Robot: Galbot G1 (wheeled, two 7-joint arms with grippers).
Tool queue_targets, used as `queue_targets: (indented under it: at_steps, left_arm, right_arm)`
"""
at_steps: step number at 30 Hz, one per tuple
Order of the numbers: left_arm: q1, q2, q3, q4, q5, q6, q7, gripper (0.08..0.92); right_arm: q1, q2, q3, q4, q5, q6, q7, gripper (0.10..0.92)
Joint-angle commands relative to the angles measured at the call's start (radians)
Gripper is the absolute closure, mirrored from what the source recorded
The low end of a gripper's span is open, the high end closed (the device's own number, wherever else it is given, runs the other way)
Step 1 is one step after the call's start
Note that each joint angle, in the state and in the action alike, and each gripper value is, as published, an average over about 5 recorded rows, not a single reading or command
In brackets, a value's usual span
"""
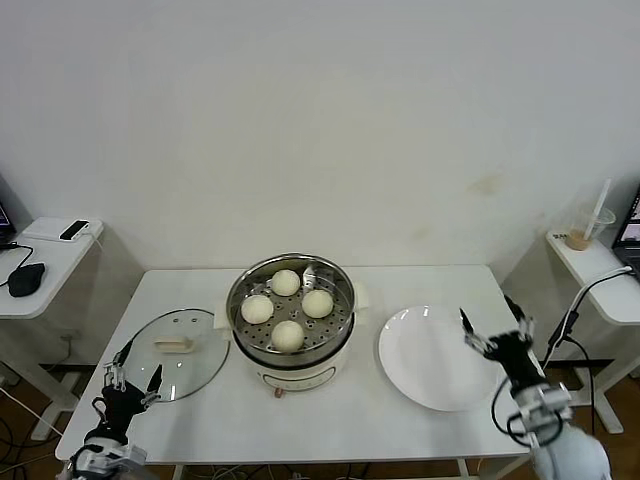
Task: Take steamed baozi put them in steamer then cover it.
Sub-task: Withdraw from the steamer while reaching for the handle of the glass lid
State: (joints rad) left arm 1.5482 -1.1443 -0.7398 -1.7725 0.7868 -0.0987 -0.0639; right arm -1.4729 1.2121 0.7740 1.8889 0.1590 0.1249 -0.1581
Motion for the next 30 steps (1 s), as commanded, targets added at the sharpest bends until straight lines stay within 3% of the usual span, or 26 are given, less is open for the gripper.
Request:
queue_targets:
  at_steps: [1, 21, 30]
  left_arm:
    - [-0.223, 0.113, 0.108, 0.282, 0.320, 0.001, -0.004, 0.177]
    - [-0.475, 0.136, 0.278, 0.527, 0.296, -0.002, -0.012, 0.177]
    - [-0.542, 0.135, 0.309, 0.564, 0.296, 0.002, -0.012, 0.177]
  right_arm:
    - [-0.208, 0.099, 0.127, 0.039, -0.009, 0.052, 0.041, 0.203]
    - [-0.259, 0.162, 0.139, 0.087, -0.021, 0.073, 0.058, 0.203]
    - [-0.264, 0.170, 0.141, 0.081, -0.017, 0.074, 0.057, 0.203]
